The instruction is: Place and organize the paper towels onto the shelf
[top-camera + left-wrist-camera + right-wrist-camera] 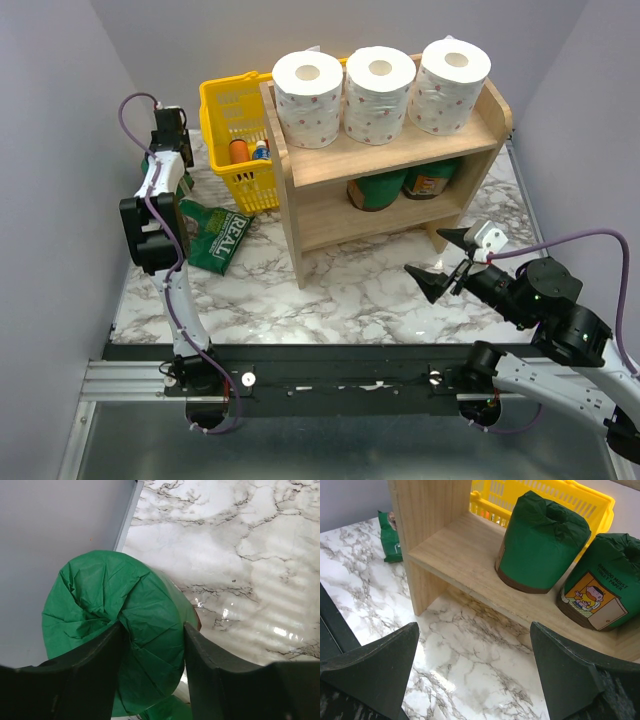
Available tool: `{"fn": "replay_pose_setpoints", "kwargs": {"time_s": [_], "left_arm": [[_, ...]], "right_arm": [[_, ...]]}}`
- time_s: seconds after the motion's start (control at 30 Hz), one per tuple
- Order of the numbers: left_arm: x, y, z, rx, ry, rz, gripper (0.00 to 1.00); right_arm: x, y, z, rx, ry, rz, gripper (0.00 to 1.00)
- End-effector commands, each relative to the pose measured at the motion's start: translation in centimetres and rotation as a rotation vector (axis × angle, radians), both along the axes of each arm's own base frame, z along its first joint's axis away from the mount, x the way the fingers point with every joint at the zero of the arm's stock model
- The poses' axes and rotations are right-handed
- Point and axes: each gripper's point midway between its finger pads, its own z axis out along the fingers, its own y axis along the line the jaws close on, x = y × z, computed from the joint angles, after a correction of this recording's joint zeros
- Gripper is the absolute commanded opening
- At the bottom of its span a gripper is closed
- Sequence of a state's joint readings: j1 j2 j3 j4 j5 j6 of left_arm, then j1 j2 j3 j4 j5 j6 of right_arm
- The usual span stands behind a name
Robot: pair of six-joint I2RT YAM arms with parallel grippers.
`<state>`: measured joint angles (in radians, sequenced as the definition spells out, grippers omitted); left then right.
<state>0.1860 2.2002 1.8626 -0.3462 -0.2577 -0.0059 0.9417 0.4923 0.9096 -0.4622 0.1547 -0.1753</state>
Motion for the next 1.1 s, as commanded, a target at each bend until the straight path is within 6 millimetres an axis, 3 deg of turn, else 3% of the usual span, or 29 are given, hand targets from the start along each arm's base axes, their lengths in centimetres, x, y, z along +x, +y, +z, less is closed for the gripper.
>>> {"fn": "replay_pose_setpoints", "kwargs": {"time_s": [0.0, 0.17, 0.37, 0.47, 0.63, 0.7, 0.8, 0.97, 1.07], "left_arm": [[-0.7, 0.5, -2.1, 0.004, 0.069, 0.020, 0.50], [-1.2, 0.7, -1.9, 0.011, 0.100, 0.040, 0.46], [-1.8, 1.4, 0.5, 0.029, 0.068, 0.101, 0.41], [-2.0, 1.8, 2.6, 0.038, 0.045, 0.141, 0.39], [-2.9, 2.2, 8.0, 0.046, -0.026, 0.197, 0.38], [-4.1, 2.0, 9.9, 0.032, -0.044, 0.235, 0.36], [-6.2, 1.2, 10.9, -0.017, -0.051, 0.253, 0.34], [-9.8, -1.4, 10.7, -0.090, 0.001, 0.201, 0.34], [-12.3, -4.0, 11.0, -0.103, 0.037, 0.142, 0.34]], "right_arm": [[0.4, -0.2, 0.5, 0.007, -0.019, -0.024, 1.00], [0.4, -0.1, 0.8, 0.011, -0.024, -0.021, 1.00], [0.4, -0.2, 1.0, 0.018, -0.025, -0.023, 1.00], [0.3, -0.1, 1.3, 0.022, -0.026, -0.020, 1.00], [0.0, -0.1, 2.2, 0.046, -0.025, -0.009, 1.00], [-0.5, 0.0, 2.9, 0.070, -0.022, 0.016, 1.00], [-0.9, 0.0, 3.7, 0.090, -0.029, 0.034, 1.00], [-1.2, -0.4, 3.9, 0.108, -0.020, 0.028, 1.00], [-1.7, -0.6, 4.2, 0.131, -0.002, 0.043, 1.00]]}}
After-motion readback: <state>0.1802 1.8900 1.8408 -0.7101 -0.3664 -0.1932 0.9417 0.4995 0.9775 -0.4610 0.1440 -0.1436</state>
